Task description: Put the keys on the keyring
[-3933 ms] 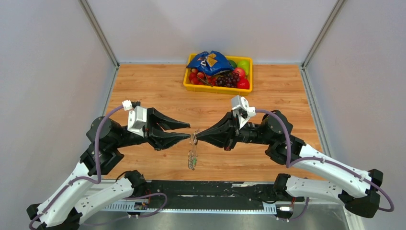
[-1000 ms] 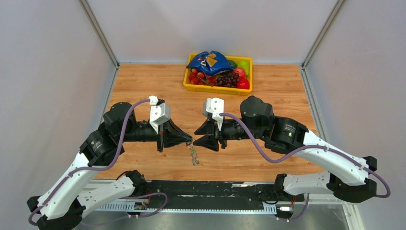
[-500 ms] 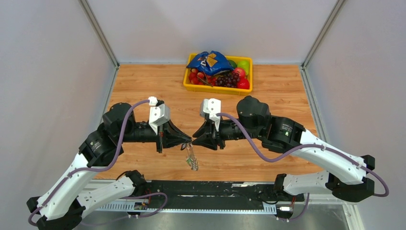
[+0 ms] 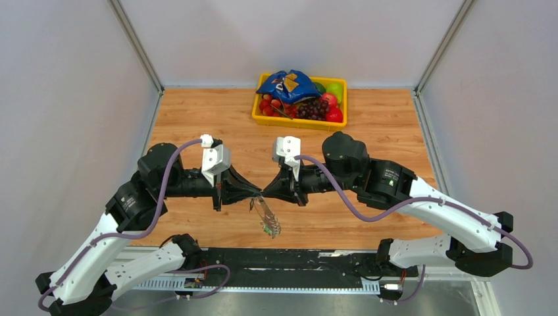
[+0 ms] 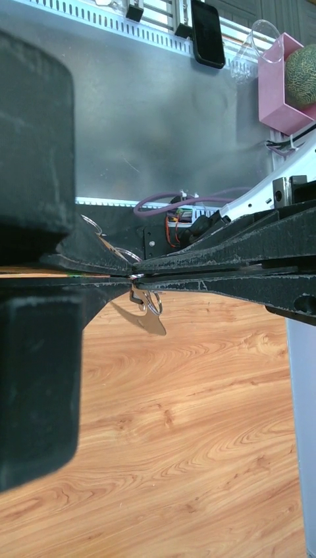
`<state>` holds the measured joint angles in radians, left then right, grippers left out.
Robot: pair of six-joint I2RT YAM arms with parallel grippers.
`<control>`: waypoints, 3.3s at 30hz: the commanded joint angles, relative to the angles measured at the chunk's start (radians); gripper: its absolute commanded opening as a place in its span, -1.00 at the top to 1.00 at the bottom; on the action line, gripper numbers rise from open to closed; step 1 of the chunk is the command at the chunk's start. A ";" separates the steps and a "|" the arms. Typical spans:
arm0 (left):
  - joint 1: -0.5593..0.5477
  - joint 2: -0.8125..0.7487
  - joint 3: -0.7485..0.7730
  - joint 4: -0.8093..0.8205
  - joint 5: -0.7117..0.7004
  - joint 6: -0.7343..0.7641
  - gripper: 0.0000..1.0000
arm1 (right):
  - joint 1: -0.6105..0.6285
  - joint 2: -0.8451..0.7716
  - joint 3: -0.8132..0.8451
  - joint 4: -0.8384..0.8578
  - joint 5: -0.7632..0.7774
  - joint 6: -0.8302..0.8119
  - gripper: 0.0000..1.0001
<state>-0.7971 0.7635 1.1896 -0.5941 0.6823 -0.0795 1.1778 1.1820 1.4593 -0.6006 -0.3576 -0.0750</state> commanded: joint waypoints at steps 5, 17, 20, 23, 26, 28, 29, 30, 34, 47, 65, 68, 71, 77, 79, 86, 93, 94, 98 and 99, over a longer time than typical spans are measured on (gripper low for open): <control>-0.002 -0.087 -0.050 0.173 0.005 -0.022 0.11 | 0.006 -0.106 -0.051 0.128 0.027 0.024 1.00; -0.001 -0.078 -0.152 0.375 -0.196 -0.137 -0.21 | 0.006 -0.285 -0.170 0.179 0.145 0.052 1.00; -0.001 -0.030 -0.174 0.390 -0.280 -0.175 -0.21 | 0.008 -0.341 -0.188 0.174 0.231 0.069 1.00; -0.002 0.044 -0.197 0.408 -0.339 -0.227 -0.19 | 0.007 -0.391 -0.196 0.150 0.350 0.107 1.00; -0.002 0.116 -0.237 0.444 -0.349 -0.260 -0.17 | 0.006 -0.420 -0.211 0.134 0.476 0.125 1.00; -0.002 0.160 -0.266 0.478 -0.354 -0.274 -0.17 | 0.008 -0.432 -0.219 0.124 0.530 0.133 1.00; -0.001 0.175 -0.276 0.503 -0.358 -0.282 -0.17 | 0.007 -0.438 -0.223 0.122 0.549 0.137 1.00; -0.002 0.207 -0.293 0.526 -0.361 -0.286 -0.17 | 0.007 -0.442 -0.225 0.122 0.560 0.140 1.00; -0.002 0.310 -0.347 0.606 -0.402 -0.284 -0.16 | 0.007 -0.452 -0.222 0.116 0.561 0.145 1.00; -0.002 0.740 -0.367 0.868 -0.454 -0.343 -0.10 | 0.006 -0.484 -0.214 0.085 0.640 0.182 1.00; -0.102 1.122 -0.109 0.812 -0.744 -0.275 -0.05 | 0.007 -0.523 -0.210 0.053 0.658 0.192 1.00; -0.117 1.139 -0.090 0.795 -0.774 -0.264 -0.03 | 0.006 -0.526 -0.215 0.050 0.671 0.186 1.00; -0.129 1.149 -0.078 0.768 -0.805 -0.258 0.00 | 0.006 -0.530 -0.216 0.049 0.674 0.183 1.00; -0.155 1.156 -0.065 0.722 -0.882 -0.240 0.07 | 0.007 -0.535 -0.221 0.049 0.667 0.184 1.00; -0.162 1.160 -0.056 0.713 -0.894 -0.238 0.07 | 0.006 -0.536 -0.222 0.049 0.661 0.185 1.00; -0.185 1.164 -0.049 0.706 -0.914 -0.233 0.09 | 0.006 -0.543 -0.221 0.049 0.656 0.190 1.00; -0.203 1.168 -0.049 0.696 -0.925 -0.234 0.10 | 0.006 -0.541 -0.223 0.050 0.648 0.190 1.00; -0.205 1.168 -0.050 0.696 -0.928 -0.234 0.10 | 0.006 -0.541 -0.223 0.050 0.647 0.189 1.00; -0.213 1.174 -0.039 0.694 -0.936 -0.230 0.10 | 0.006 -0.540 -0.226 0.049 0.645 0.189 1.00; -0.216 1.178 -0.034 0.691 -0.940 -0.227 0.10 | 0.006 -0.540 -0.225 0.049 0.646 0.188 1.00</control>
<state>-0.9989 1.9228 1.1076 0.0959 -0.2348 -0.3309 1.1778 0.6518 1.2289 -0.5919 0.2874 0.1070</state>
